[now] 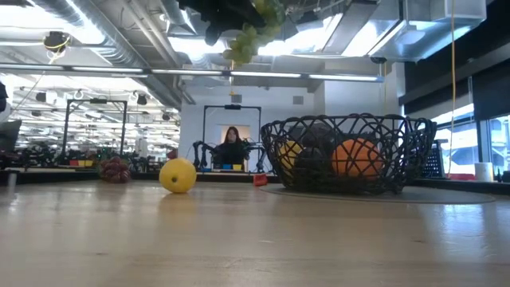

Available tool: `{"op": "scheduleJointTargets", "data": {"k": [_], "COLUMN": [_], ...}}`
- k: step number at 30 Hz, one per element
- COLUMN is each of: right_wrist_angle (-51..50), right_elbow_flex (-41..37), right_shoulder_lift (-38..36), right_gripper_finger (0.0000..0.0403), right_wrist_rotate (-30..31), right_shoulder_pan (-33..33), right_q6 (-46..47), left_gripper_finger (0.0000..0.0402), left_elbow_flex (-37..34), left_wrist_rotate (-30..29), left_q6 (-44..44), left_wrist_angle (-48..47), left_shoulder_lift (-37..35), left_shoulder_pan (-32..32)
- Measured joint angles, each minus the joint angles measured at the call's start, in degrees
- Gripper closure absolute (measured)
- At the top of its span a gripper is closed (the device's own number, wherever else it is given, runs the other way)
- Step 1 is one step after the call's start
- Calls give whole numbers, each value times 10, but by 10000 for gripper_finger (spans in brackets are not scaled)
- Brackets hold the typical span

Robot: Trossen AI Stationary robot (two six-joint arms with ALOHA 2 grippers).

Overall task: Build produce basket
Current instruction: Put the green grapes into the black wire basket

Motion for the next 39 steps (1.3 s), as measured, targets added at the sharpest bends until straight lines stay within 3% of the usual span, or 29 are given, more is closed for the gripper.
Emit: {"op": "scheduleJointTargets", "data": {"k": [7, 18, 23, 33, 39], "right_wrist_angle": [37, 152, 157, 194, 216], "right_elbow_flex": [0, 0, 0, 0, 0], "right_shoulder_lift": [43, 120, 157, 219, 237], "right_gripper_finger": [59, 59, 59, 61, 98], "right_wrist_rotate": [0, -14, 45, 96, 150], "right_shoulder_pan": [1, 43, 53, 78, 94], "right_q6": [12, -66, -81, -105, -106], "left_gripper_finger": [378, 378, 378, 378, 378], "left_elbow_flex": [0, 0, 0, 0, 0], "left_wrist_rotate": [4, 5, 5, 6, 6], "left_q6": [0, 13, 15, 15, 15], "left_wrist_angle": [0, 0, 0, 0, 0], "left_shoulder_lift": [0, 0, 0, 0, 0], "left_shoulder_pan": [0, -2, -9, -10, -10]}}
